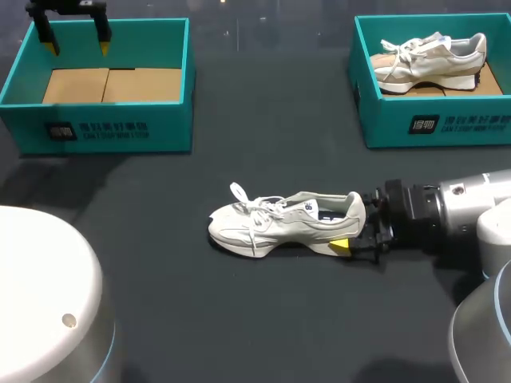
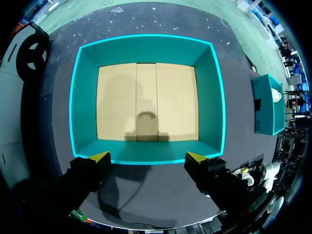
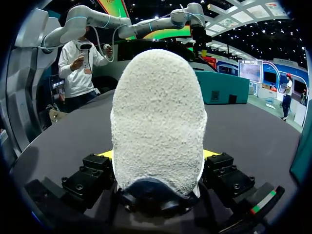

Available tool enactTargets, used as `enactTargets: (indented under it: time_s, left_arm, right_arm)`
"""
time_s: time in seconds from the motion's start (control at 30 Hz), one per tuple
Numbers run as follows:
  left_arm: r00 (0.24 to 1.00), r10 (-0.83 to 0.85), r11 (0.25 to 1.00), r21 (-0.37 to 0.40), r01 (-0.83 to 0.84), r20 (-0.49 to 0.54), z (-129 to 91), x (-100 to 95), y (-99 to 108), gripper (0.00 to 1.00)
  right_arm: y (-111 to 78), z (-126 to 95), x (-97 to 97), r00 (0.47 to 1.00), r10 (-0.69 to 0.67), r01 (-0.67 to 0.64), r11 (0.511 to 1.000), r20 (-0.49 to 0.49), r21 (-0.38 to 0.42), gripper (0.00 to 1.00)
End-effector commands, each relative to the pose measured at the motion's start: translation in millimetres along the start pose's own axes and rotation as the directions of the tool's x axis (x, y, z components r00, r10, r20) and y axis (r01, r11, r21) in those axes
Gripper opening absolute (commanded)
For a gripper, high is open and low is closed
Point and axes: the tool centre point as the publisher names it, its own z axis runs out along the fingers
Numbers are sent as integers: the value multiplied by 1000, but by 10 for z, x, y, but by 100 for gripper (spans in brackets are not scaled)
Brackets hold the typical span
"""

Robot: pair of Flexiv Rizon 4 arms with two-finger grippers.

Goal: Take the shoe out of the shoebox, open the shoe tongue, remove and reinsert the insole, then place the shoe into the shoebox

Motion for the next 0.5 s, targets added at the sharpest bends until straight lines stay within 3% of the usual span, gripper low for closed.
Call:
enactTargets:
  time_s: [0.03,0.1,0.17,0.33,0.5]
  left_arm:
    - [1000,0,1000,0,0,0,0,0,0,100]
    - [1000,0,1000,0,0,0,0,0,0,100]
    - [1000,-8,999,37,7,19,2,179,162,100]
    - [999,-26,999,29,26,22,-28,604,462,100]
    - [998,-43,996,74,40,47,-61,1078,793,100]
  right_arm:
    - [-2,9,5,1000,0,0,1000,0,2,0]
    - [-2,9,5,1000,0,0,1000,0,2,0]
    - [-2,9,5,1000,0,0,1000,0,2,0]
    - [-2,9,5,1000,0,0,1000,0,2,0]
    - [-2,9,5,1000,0,0,1000,0,2,0]
